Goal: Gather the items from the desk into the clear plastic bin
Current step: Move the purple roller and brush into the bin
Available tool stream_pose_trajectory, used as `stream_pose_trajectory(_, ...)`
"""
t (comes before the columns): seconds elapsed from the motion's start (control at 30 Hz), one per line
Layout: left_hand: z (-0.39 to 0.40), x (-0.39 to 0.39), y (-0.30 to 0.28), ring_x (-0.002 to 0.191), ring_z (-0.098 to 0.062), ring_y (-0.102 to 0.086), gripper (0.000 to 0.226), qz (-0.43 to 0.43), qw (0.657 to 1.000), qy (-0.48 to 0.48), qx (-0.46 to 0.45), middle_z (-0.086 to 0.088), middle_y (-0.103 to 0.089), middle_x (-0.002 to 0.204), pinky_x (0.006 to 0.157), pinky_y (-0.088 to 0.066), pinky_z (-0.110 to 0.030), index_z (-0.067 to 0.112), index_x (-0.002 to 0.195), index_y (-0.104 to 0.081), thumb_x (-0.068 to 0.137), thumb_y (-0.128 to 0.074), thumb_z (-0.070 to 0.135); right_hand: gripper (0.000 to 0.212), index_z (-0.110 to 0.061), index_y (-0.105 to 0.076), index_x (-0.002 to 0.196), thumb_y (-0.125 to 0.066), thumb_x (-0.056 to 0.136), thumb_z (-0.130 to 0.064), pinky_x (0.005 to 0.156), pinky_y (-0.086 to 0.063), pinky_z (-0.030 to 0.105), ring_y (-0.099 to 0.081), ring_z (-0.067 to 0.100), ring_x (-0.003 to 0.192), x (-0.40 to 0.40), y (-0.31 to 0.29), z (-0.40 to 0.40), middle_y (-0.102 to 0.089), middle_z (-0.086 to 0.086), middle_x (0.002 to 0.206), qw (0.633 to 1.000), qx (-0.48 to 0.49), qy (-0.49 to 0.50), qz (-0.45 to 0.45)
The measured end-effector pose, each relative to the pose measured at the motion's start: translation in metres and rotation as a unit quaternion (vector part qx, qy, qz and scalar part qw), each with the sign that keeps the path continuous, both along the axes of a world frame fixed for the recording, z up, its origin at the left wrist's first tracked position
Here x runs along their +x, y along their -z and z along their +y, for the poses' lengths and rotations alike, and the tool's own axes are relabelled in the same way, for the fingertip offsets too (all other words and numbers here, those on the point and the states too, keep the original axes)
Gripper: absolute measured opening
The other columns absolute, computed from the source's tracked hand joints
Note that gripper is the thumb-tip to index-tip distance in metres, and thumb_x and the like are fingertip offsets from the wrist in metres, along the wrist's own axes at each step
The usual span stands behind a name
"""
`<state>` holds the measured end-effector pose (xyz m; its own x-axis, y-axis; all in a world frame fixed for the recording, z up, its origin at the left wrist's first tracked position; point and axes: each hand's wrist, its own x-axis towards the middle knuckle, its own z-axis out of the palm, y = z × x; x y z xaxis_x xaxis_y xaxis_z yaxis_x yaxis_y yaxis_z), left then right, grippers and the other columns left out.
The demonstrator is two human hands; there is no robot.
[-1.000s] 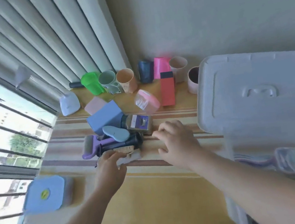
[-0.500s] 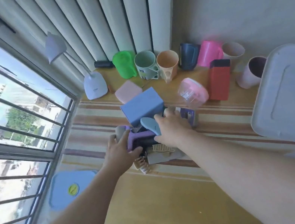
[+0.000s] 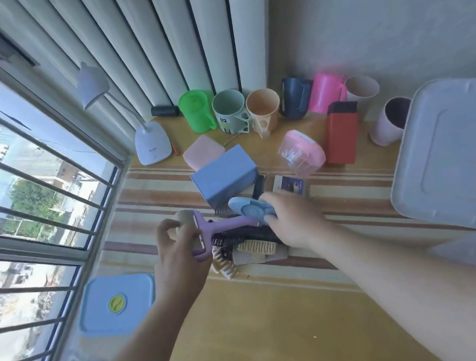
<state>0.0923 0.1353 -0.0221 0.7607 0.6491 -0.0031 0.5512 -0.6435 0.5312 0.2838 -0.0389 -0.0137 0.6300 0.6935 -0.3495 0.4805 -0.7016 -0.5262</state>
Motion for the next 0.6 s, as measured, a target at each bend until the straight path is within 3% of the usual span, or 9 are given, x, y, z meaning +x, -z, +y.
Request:
stream_pose_trajectory(0.1,-0.017,0.003,-0.025,0.064,0.005,-0.054,0.044,-0.047,0.998,-0.020,0.021,-0.001,-0.038,0.135,0.057,-0.046,-0.033,0.026,0.100,-0.057,0.071,-0.086,0.011,0.049,-0.025,-0.047,0.146,-0.046,0.100,-0.006,0.090,-0.057,0.044,-0.062,0.029,0.113,0.004,-0.028,-0.032,-0.058,0.002,0.132,0.980,0.083,0.087,0.159)
stream_pose_trajectory(0.2,-0.049,0.014,-0.052,0.065,-0.012,-0.060,0.045,-0.070,0.997,-0.007,0.021,0.000,-0.038,0.137,0.061,-0.051,-0.036,0.029,0.100,-0.055,0.072,-0.087,0.015,0.049,-0.036,-0.051,0.132,-0.056,0.091,-0.010,0.079,-0.061,0.043,-0.069,0.022,0.088,0.004,-0.057,-0.074,-0.068,0.004,0.116,0.949,0.117,0.123,0.267)
stream_pose_trajectory(0.3,-0.100,0.026,-0.073,0.074,0.001,-0.057,0.043,-0.109,0.994,0.018,0.017,-0.001,-0.039,0.137,0.065,-0.052,-0.033,0.024,0.100,-0.059,0.071,-0.089,0.013,0.067,-0.040,-0.049,0.132,-0.081,0.076,-0.024,0.084,-0.054,0.029,-0.064,0.012,0.104,0.003,-0.081,-0.129,-0.061,-0.007,0.123,0.971,0.114,0.088,0.191)
stream_pose_trajectory(0.37,-0.142,0.035,-0.084,0.085,0.012,-0.056,0.042,-0.128,0.991,0.042,0.010,-0.002,-0.039,0.137,0.066,-0.052,-0.033,0.022,0.099,-0.060,0.070,-0.089,0.009,0.069,-0.040,-0.048,0.129,-0.084,0.072,-0.027,0.081,-0.047,0.025,-0.057,0.011,0.108,0.005,-0.097,-0.173,-0.053,-0.009,0.125,0.982,0.118,0.079,0.124)
stream_pose_trajectory(0.5,-0.232,0.061,-0.099,0.102,-0.008,-0.046,0.040,-0.146,0.984,0.103,0.002,0.000,-0.038,0.136,0.073,-0.046,-0.031,0.023,0.096,-0.066,0.067,-0.089,0.007,0.066,-0.038,-0.043,0.124,-0.082,0.074,-0.021,0.081,-0.042,0.015,-0.052,-0.003,0.108,0.014,-0.127,-0.288,-0.047,-0.013,0.122,0.978,0.168,0.106,0.058)
stream_pose_trajectory(0.6,-0.300,0.084,-0.104,0.112,0.006,-0.041,0.040,-0.161,0.974,0.158,-0.007,-0.001,-0.036,0.139,0.079,-0.043,-0.028,0.018,0.096,-0.069,0.065,-0.089,0.003,0.066,-0.037,-0.046,0.125,-0.083,0.072,-0.022,0.082,-0.041,0.014,-0.052,-0.006,0.109,0.024,-0.139,-0.389,-0.048,-0.015,0.122,0.980,0.136,0.140,0.033)
